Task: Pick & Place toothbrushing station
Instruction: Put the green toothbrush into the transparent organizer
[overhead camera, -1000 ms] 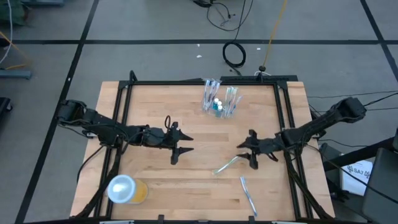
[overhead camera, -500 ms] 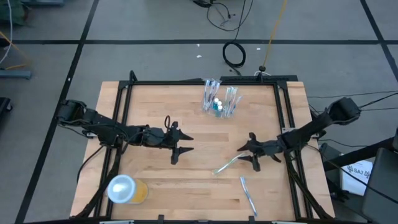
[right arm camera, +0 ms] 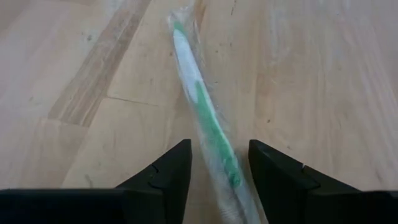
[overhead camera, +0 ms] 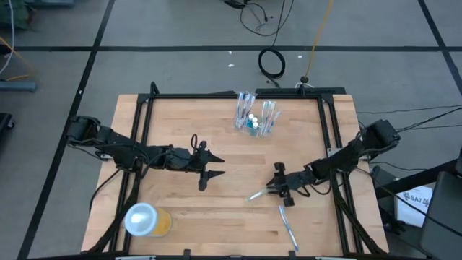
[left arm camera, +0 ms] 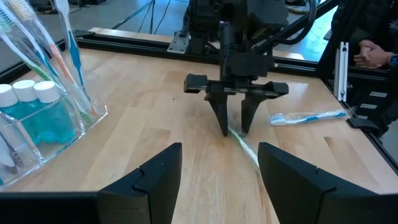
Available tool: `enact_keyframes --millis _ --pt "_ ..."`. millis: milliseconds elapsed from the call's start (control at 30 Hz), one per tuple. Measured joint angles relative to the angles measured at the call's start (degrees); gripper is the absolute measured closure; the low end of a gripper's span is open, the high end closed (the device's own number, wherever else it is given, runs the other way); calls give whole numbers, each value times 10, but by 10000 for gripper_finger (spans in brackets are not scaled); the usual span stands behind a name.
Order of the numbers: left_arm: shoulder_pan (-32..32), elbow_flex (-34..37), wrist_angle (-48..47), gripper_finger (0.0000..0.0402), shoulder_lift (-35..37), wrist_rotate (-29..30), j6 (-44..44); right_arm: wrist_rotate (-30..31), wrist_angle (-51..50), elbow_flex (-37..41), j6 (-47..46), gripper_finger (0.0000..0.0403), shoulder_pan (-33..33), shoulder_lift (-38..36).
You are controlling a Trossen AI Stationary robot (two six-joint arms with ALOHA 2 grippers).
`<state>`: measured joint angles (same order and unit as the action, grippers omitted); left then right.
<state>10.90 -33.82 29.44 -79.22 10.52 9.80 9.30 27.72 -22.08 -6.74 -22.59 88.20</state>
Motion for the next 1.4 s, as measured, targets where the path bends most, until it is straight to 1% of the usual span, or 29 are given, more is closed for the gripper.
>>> enact_keyframes --millis 67,167,267,367,400,467,533,600,700,767,867,933,1033,1167,1233,1300,1400 --pt "0 0 -1 183 0 0 0 -2 -11 -4 0 256 0 4" --pt "0 0 1 183 0 0 0 -2 -14 -5 8 283 0 2" --pt "0 0 3 183 0 0 0 -3 -9 -5 31 325 0 2" --pt "0 0 9 183 0 0 1 -5 -1 -8 62 377 0 2" --pt "0 0 9 183 0 0 1 -6 0 -12 82 385 -1 2" --pt "0 0 9 183 0 0 10 -4 3 -24 131 385 -6 4" --pt "0 0 14 183 0 0 28 3 -1 -46 180 377 -10 5" --pt "0 0 25 183 0 0 55 21 -2 -75 230 374 -15 3" --pt "0 0 46 183 0 -8 111 47 -46 -126 317 382 -22 3" --pt "0 0 57 183 0 -34 128 60 -95 -165 377 387 -23 4" --pt "2 0 54 183 0 -86 107 77 -159 -218 449 387 -20 3" --pt "6 0 52 183 -2 -105 103 93 -175 -244 497 387 -16 6" --pt "12 0 50 183 -9 -105 127 113 -157 -266 584 384 -9 8" --pt "12 0 51 183 -28 -105 160 117 -134 -272 729 375 4 8" --pt "12 0 52 183 -41 -105 159 116 -124 -272 780 379 14 8" --pt "11 0 54 183 -54 -101 159 116 -103 -272 795 386 22 8" --pt "6 0 77 183 -77 -87 163 116 -88 -272 786 387 31 8"
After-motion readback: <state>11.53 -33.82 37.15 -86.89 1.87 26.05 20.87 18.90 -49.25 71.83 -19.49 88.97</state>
